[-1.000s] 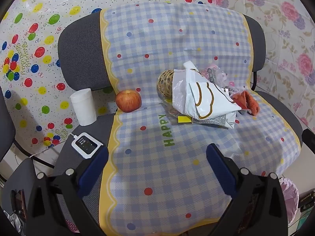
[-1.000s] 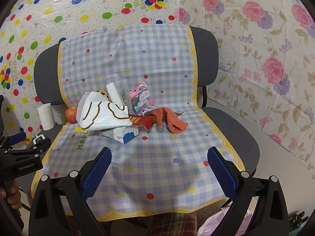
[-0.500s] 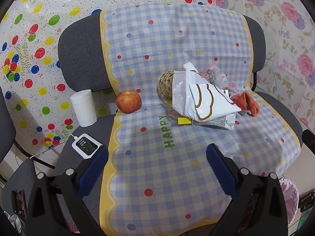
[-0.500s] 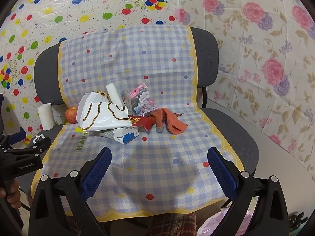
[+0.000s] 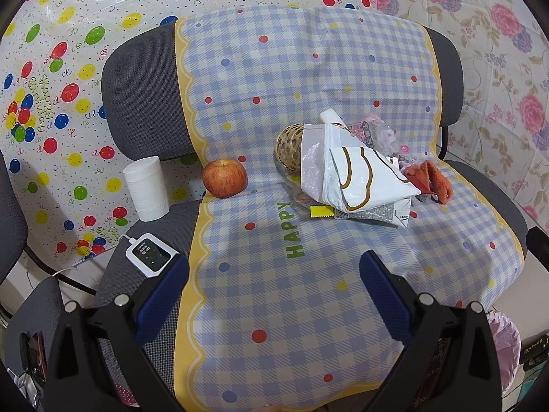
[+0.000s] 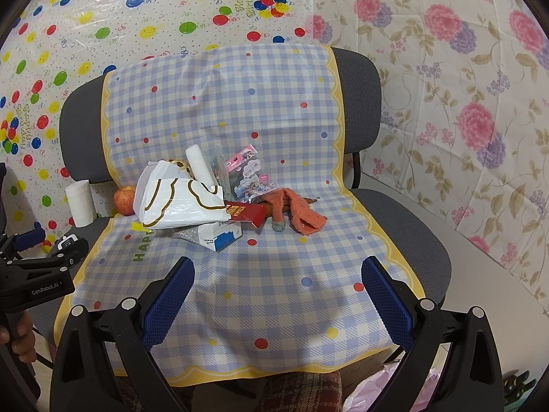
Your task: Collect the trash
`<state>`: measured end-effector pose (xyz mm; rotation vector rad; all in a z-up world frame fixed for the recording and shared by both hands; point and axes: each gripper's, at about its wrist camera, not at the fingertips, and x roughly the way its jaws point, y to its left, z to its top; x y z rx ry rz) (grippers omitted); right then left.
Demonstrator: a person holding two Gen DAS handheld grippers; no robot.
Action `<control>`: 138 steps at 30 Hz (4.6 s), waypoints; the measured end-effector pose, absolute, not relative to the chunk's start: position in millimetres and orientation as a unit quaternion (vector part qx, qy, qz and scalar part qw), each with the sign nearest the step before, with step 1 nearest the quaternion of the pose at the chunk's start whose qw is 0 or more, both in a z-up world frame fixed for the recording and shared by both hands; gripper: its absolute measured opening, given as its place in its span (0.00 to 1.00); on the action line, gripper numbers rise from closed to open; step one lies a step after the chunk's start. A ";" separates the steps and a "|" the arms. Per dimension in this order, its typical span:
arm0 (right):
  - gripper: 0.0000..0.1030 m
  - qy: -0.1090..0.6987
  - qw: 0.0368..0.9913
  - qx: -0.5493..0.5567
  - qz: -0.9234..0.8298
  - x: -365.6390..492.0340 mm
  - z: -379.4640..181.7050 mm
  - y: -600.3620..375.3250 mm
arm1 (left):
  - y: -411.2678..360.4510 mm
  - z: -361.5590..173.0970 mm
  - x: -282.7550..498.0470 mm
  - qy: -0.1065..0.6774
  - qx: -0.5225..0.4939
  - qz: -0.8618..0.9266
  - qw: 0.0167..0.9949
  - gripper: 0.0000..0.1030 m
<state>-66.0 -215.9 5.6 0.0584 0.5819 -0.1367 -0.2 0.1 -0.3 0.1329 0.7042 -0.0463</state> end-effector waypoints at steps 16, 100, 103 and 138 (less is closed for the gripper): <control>0.94 0.286 0.955 0.029 -0.068 -67.1 5.3 -216.3 | 0.1 -0.4 -0.1 0.345 0.065 -0.023 0.936 0.94; 0.94 0.324 0.941 0.039 -0.090 8.0 -45.6 -248.1 | -53.5 -38.9 119.1 0.373 -0.010 -0.192 0.908 0.34; 0.94 0.321 0.942 0.037 -0.088 6.1 -41.0 -245.7 | -52.1 -27.7 113.2 0.366 -0.011 -0.215 0.906 0.02; 0.80 0.281 0.953 -0.028 0.108 112.6 -17.5 -118.1 | 67.0 5.1 88.4 0.244 0.001 -0.048 0.969 0.01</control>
